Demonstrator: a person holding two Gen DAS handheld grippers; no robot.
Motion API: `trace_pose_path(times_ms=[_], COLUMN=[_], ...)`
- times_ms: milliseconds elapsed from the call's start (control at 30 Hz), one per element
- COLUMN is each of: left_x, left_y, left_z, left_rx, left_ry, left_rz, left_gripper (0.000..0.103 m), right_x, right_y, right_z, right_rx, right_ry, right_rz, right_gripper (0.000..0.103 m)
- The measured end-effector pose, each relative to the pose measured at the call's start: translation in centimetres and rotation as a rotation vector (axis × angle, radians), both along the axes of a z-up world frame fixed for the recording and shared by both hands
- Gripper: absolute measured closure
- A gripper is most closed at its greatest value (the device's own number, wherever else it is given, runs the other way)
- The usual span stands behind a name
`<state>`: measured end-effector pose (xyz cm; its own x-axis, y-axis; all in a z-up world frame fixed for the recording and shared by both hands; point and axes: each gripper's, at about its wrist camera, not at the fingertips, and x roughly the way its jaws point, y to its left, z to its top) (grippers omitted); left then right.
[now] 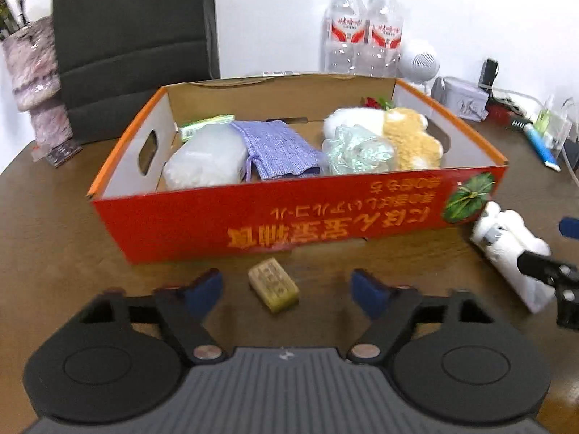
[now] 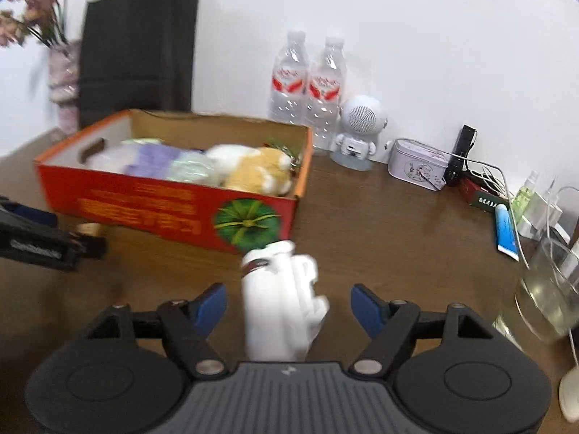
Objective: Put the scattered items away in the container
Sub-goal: 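Grasp the yellow block with the left tool while the right tool grasps the white spray bottle, then lower the yellow block and spray bottle into the box and open both tools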
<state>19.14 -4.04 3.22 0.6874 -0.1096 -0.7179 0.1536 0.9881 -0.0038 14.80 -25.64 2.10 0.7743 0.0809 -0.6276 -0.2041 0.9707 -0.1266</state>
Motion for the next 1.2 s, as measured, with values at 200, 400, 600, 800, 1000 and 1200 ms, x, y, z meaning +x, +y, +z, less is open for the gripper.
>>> trace_pose_path(times_ms=[200,400,600,800,1000,1200], left_x=[0.3,-0.8,-4.7,-4.5,3.3,8.9], left_y=[1.4,1.7,2.1,4.6,4.1,2.0], left_z=[-0.8,-1.0,1.7,7.4,9.7,6.2], left_rx=[-0.006,-0.028,-0.055,-0.130,-0.142,-0.072], left_ry=[-0.023,-0.075,-0.177,-0.221,-0.188,-0.093], left_rz=[-0.014,-0.013,-0.040,-0.081,-0.153,-0.165], left_gripper=[0.068,0.069,0.069,0.069,0.069,0.042], right_x=[1.9,1.3,-0.7,-3.4,0.3,10.7], right_y=[0.2,0.6,0.5,0.7,2.3,6.9], right_z=[-2.3,-2.8,-1.5,3.3,11.0,13.0], right_rx=[0.022,0.040,0.091,0.162,0.220,0.322], right_ry=[0.030,0.041,0.027,-0.045,-0.130,-0.025], right_rz=[0.025,0.030,0.044,0.091,0.132,0.139], right_gripper=[0.030,0.049,0.050,0.050,0.050,0.050])
